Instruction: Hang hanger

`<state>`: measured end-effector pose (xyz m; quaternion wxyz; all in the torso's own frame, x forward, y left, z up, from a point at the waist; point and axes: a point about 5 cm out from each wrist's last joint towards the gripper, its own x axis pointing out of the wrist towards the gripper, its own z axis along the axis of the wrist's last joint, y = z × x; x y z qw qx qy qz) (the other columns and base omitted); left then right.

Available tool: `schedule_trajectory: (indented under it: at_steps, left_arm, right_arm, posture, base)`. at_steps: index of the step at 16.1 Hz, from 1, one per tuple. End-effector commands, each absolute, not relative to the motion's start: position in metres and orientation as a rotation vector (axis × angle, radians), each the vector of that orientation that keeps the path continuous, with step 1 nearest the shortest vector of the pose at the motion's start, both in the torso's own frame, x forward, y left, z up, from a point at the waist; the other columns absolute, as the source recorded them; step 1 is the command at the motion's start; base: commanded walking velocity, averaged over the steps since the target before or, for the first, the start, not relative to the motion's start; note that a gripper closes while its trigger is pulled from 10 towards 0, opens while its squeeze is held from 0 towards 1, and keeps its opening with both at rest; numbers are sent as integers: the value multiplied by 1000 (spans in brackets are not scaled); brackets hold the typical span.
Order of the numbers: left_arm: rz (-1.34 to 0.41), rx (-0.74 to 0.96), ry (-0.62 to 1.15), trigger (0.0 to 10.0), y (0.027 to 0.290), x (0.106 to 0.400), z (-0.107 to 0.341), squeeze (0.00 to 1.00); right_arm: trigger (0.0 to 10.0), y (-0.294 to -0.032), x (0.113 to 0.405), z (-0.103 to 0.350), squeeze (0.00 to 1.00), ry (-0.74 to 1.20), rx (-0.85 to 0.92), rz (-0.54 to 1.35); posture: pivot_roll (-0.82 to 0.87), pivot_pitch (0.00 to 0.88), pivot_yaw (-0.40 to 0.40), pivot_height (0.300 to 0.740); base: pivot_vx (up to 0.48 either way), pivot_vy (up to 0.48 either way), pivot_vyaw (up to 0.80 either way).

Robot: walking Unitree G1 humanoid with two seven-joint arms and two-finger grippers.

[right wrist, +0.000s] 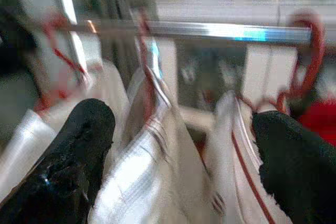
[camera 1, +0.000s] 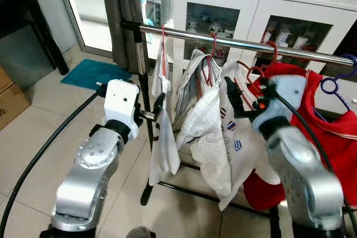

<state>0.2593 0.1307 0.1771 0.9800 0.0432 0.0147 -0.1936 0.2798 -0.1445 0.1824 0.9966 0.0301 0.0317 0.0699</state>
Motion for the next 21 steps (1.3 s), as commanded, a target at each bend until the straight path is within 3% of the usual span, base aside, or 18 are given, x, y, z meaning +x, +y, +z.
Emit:
schedule_trajectory:
  at_steps: [1, 2, 4, 5, 11, 12, 13, 14, 15, 16, 19, 21]
  left_arm:
    - [-484, 78, 13, 10000, 128, 257, 185, 0]
    - [-507, 94, 11, 10000, 128, 257, 186, 0]
    - [-686, 169, 68, 10000, 128, 248, 183, 0]
    - [-734, 187, 76, 10000, 128, 245, 183, 0]
    - [-981, 211, 104, 10000, 130, 232, 189, 0]
    - [-1012, 213, 119, 10000, 130, 231, 189, 0]
    - [-1015, 214, 121, 10000, 131, 231, 190, 0]
    - [-1021, 218, 125, 10000, 131, 231, 190, 0]
    - [-1026, 219, 129, 10000, 132, 231, 190, 0]
    - [-1031, 226, 133, 10000, 132, 231, 190, 0]
    - [-1041, 229, 137, 10000, 133, 231, 189, 0]
    - [-1047, 226, 144, 10000, 132, 230, 189, 0]
  right_arm:
    - [10000, -158, 288, 179, 1000, 151, 74, 49]
    - [10000, -164, 292, 180, 1000, 162, 92, 12]
    - [10000, -189, 302, 184, 573, 222, 84, -38]
    - [10000, -193, 304, 186, 0, 249, 59, -19]
    - [10000, -214, 323, 200, 0, 327, 45, 159]
    - [8510, -220, 328, 198, 0, 373, 11, 193]
    - [5529, -222, 331, 197, 0, 387, 7, 196]
    - [3333, -227, 337, 196, 0, 406, 7, 201]
    - [2235, -230, 341, 196, 0, 413, 9, 199]
    - [1529, -232, 346, 194, 0, 423, 19, 197]
    - [1529, -233, 358, 185, 0, 452, 19, 199]
    - [863, -235, 365, 176, 0, 485, 3, 199]
  posture:
    - [55, 0, 3, 740]
    - [57, 0, 1, 740]
    - [65, 0, -8, 740]
    - [62, 0, -10, 740]
    - [53, 0, -3, 740]
    - [55, 0, -6, 740]
    - [55, 0, -7, 740]
    - [56, 0, -9, 740]
    - [56, 0, -9, 740]
    - [58, 0, -11, 740]
    - [58, 0, -14, 740]
    - [60, 0, -16, 740]
  base:
    - [0, 0, 0]
    - [0, 0, 0]
    - [0, 0, 0]
    - [0, 0, 0]
    - [0, 0, 0]
    - [0, 0, 0]
    - [0, 0, 0]
    - [0, 0, 0]
    - [0, 0, 0]
    - [0, 0, 0]
    - [0, 0, 0]
    - [0, 0, 0]
